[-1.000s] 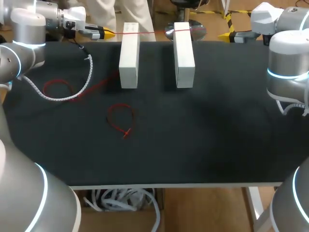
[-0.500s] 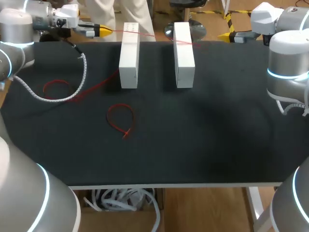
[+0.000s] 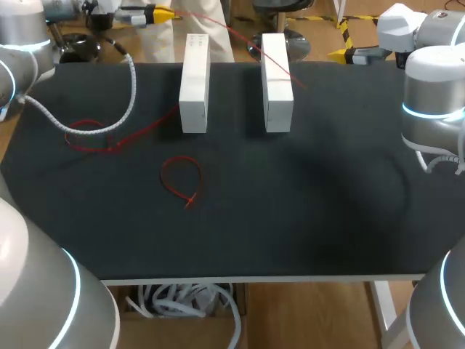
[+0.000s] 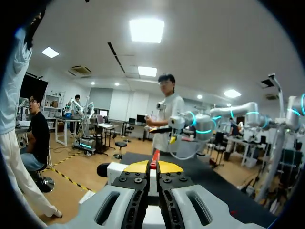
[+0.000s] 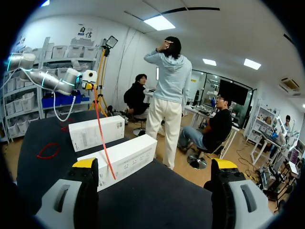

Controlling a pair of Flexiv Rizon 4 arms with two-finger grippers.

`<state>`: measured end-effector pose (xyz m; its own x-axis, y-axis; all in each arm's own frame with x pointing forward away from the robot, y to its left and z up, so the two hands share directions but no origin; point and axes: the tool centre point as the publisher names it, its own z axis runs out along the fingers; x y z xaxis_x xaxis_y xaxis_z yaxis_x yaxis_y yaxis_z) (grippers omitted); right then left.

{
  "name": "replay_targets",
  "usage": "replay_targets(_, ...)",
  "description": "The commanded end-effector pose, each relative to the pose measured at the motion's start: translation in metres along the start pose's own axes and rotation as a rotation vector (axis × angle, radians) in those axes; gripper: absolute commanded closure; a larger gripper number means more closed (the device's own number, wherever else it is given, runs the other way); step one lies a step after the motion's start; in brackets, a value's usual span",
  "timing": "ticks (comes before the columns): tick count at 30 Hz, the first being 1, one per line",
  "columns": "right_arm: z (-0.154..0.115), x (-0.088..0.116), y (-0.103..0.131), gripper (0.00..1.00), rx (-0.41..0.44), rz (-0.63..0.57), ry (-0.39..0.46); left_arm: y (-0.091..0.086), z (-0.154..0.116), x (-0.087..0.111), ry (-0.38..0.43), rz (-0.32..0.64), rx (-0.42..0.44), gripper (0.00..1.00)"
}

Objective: Grab the tape and strap the tape.

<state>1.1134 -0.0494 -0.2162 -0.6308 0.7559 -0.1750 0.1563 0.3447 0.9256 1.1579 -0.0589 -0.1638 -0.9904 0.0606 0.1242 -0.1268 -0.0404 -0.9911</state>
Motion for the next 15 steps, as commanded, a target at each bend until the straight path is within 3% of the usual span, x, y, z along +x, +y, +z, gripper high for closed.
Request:
replay_targets(1,0.000,0.000,0.000,0.00,0.000,0.000,0.001,-0.027,0.021,0.029,-0.365,0.027,-0.024,1.00)
replay_targets(6,0.000,0.000,0.000,0.00,0.000,0.000,0.001,-0.043,0.036,0.038,-0.423,0.073,-0.021,1.00)
replay_targets(15,0.000,0.000,0.000,0.00,0.000,0.000,0.001,-0.057,0.047,0.036,-0.628,0.079,-0.001,1.00)
